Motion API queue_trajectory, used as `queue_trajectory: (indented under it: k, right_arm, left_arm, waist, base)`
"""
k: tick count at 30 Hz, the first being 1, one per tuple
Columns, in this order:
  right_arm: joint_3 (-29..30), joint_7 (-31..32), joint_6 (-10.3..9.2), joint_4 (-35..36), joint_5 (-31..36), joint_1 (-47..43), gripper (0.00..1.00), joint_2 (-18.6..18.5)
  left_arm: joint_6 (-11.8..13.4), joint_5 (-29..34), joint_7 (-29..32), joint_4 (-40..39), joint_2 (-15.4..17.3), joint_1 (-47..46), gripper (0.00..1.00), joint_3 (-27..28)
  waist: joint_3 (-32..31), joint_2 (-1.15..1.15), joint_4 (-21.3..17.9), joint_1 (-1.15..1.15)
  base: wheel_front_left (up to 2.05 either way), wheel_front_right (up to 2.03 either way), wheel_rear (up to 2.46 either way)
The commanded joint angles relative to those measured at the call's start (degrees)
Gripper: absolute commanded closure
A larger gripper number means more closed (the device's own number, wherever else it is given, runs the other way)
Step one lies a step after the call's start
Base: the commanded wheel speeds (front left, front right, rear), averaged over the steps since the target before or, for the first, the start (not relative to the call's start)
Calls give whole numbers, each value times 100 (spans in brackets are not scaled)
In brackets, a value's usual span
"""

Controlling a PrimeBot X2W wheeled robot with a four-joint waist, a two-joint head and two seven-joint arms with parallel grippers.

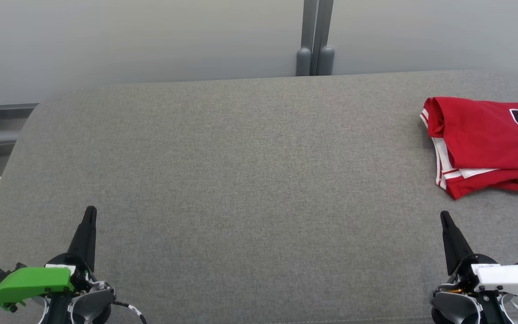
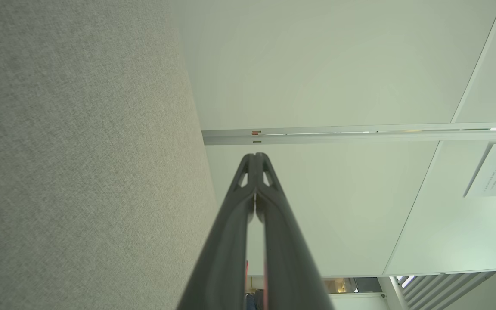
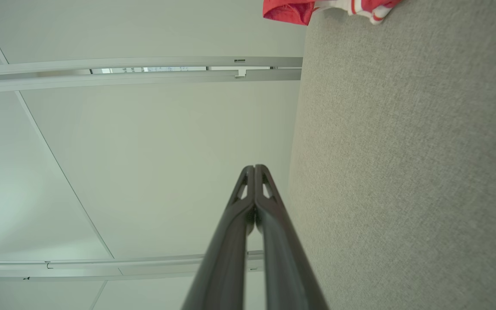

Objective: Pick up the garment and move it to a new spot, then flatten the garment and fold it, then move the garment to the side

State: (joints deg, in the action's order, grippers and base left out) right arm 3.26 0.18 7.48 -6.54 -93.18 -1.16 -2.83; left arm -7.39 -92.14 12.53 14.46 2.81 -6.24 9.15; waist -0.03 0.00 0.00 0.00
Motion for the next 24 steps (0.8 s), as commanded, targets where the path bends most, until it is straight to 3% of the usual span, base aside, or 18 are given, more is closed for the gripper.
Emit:
queue_trajectory:
  k: [1, 24]
  right_arm:
    - [3, 20, 2, 24, -17, 16, 100, -27]
    - [0, 16, 2, 24, -21, 16, 100, -28]
  left_arm:
    - [-27, 17, 20, -19, 1, -72, 100, 14]
    - [-28, 18, 20, -18, 2, -73, 100, 15]
  waist:
    - [0, 0, 0, 0]
    - [0, 0, 0, 0]
  base:
    - [0, 0, 0]
    - [0, 0, 0]
